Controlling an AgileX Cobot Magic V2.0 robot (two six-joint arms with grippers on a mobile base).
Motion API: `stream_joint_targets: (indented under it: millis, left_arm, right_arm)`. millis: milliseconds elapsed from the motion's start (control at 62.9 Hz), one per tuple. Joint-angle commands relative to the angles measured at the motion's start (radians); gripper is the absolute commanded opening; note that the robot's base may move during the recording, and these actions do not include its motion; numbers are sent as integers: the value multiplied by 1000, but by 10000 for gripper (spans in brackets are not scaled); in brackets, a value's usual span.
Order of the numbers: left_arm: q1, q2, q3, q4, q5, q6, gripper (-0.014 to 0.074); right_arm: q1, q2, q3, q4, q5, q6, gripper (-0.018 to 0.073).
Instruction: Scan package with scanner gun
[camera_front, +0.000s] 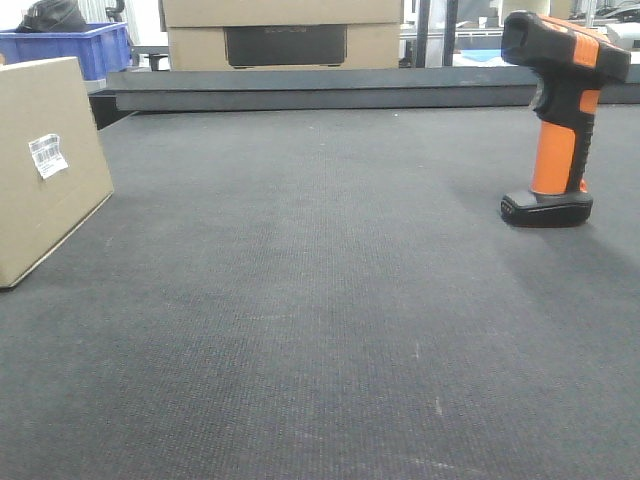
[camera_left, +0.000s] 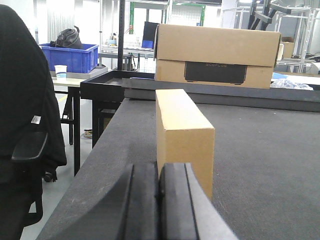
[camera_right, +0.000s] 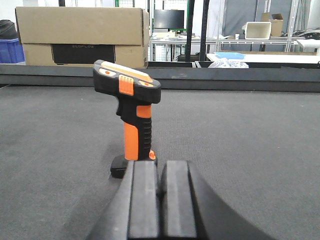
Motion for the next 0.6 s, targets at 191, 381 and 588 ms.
stream_joint_targets:
  millis: [191, 381, 588]
  left_arm:
    - [-1, -4, -3, 5, -27, -5, -111]
    - [-1, -4, -3, 0, -14, -5, -111]
    - [-1, -4, -146, 63, 189, -5, -111]
  right_arm:
    - [1, -4, 0, -6, -19, 5, -168]
    - [1, -4, 0, -6, -19, 5, -168]
    - [1, -4, 0, -6, -19, 5, -168]
